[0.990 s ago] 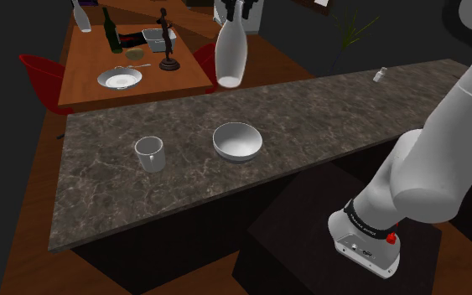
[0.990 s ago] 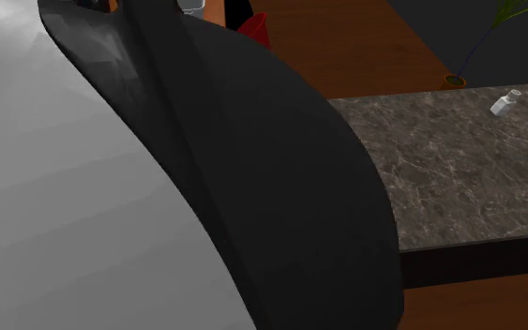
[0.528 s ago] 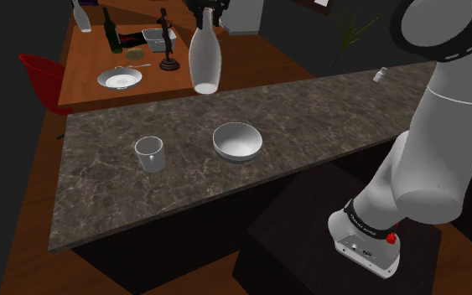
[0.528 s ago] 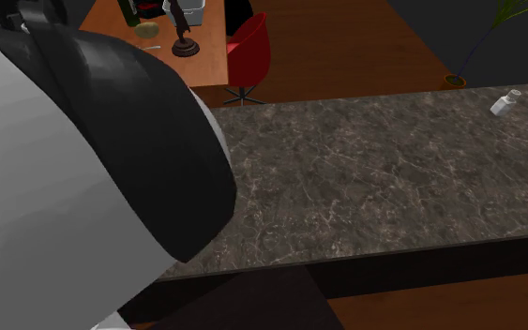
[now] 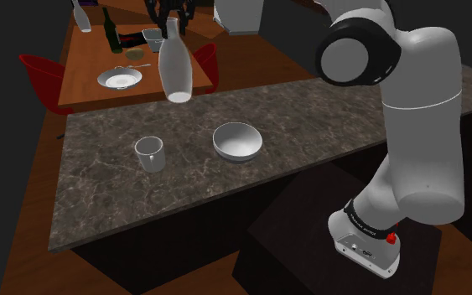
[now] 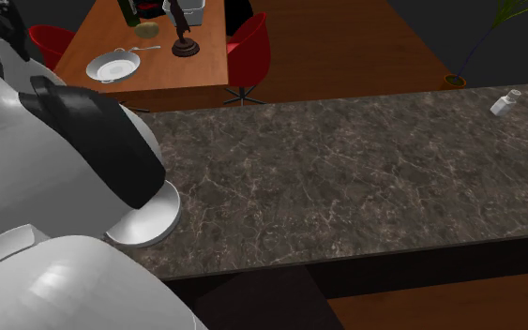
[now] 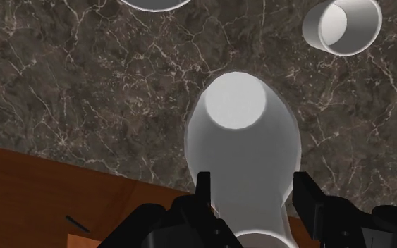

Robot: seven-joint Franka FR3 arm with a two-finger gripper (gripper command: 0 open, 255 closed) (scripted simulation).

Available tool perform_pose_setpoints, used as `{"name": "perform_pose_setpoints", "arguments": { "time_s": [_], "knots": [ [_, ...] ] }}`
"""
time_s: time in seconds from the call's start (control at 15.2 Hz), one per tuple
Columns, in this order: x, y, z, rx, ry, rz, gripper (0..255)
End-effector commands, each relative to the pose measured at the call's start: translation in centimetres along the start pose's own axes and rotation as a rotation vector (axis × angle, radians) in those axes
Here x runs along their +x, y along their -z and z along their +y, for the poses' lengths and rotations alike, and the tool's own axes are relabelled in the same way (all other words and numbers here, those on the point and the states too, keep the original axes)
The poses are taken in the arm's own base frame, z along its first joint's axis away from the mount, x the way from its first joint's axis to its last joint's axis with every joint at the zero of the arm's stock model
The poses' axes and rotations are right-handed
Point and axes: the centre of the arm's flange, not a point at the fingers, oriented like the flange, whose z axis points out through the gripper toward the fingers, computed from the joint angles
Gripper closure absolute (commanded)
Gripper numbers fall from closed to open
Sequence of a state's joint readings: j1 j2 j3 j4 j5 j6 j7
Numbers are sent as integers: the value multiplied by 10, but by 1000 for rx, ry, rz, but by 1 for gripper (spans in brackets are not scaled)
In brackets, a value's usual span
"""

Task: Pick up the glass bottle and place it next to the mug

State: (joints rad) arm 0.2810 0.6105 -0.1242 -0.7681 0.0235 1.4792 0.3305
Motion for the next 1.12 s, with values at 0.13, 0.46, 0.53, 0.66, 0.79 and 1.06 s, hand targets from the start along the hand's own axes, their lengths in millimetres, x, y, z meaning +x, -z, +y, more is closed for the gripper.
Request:
{"name": "perform_pose_setpoints", "arguments": {
  "time_s": [0.13, 0.46, 0.53, 0.66, 0.79, 1.06],
  "knots": [
    [5, -22, -11, 1, 1, 0, 255],
    [2, -48, -12, 1, 1, 0, 255],
    [2, -53, -12, 1, 1, 0, 255],
    [0, -64, -12, 1, 1, 0, 255],
    [-1, -74, -12, 1, 1, 0, 255],
    [-3, -95, -12, 1, 1, 0, 255]
  ]
}}
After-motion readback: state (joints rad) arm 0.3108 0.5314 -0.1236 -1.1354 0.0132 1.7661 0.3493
